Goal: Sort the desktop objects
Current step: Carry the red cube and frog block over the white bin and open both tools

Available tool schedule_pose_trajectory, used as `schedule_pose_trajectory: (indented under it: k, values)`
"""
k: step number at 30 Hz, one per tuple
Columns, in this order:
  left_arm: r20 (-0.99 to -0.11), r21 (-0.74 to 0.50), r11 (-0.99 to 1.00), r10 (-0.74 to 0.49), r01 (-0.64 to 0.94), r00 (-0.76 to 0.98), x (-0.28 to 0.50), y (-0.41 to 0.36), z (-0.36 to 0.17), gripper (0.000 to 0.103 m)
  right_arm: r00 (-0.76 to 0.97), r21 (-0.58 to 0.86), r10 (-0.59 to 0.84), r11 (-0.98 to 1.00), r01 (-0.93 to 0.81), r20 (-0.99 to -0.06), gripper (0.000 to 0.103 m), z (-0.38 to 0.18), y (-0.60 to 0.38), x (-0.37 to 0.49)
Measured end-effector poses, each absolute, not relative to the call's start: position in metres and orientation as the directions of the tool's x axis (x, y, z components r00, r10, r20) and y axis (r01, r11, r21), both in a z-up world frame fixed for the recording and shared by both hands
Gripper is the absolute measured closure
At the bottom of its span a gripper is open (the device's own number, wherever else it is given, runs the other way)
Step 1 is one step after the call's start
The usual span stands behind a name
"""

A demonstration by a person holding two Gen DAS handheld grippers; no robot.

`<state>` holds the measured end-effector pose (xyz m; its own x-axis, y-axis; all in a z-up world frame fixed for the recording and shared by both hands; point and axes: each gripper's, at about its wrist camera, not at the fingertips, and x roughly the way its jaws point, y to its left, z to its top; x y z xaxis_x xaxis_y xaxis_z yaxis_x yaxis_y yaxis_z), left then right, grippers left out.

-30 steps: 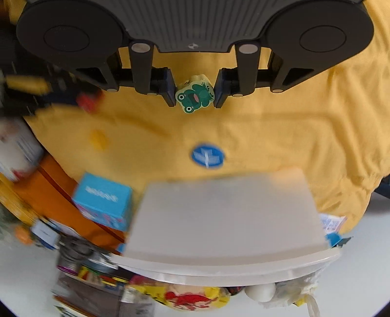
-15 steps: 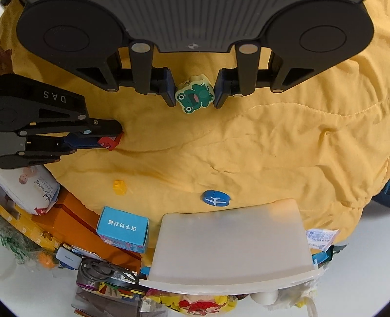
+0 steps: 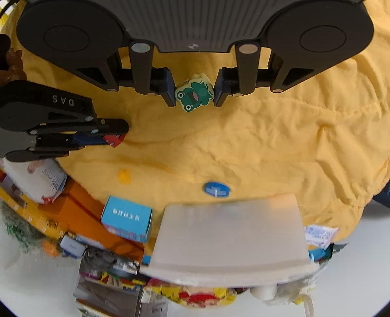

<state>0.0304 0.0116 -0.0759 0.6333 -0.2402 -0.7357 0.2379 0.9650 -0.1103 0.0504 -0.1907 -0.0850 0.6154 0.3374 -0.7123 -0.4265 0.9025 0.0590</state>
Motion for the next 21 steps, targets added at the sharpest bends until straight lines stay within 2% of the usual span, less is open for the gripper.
schedule_pose_trajectory:
  k: [5,12,21]
  values:
    - [-0.682,-0.123,0.963,-0.258,0.242,0.684,0.037,0.019,-0.043,0.066,0.653,0.043,0.341,0.903,-0.427,-0.676,0.081,-0.063,-0.190,0.054]
    - [-0.594,-0.119,0.953,-0.292,0.277,0.749,0.067,0.025,0.008,0.066,0.733,0.004,0.364,0.897,-0.442,-0.575,0.081,-0.016,-0.183,0.074]
    - [-0.439,-0.044,0.972,-0.226,0.231,0.869,0.130,0.027,0.063,0.066,0.818,-0.058,0.374,0.896,-0.440,-0.437,0.081,0.028,-0.166,0.119]
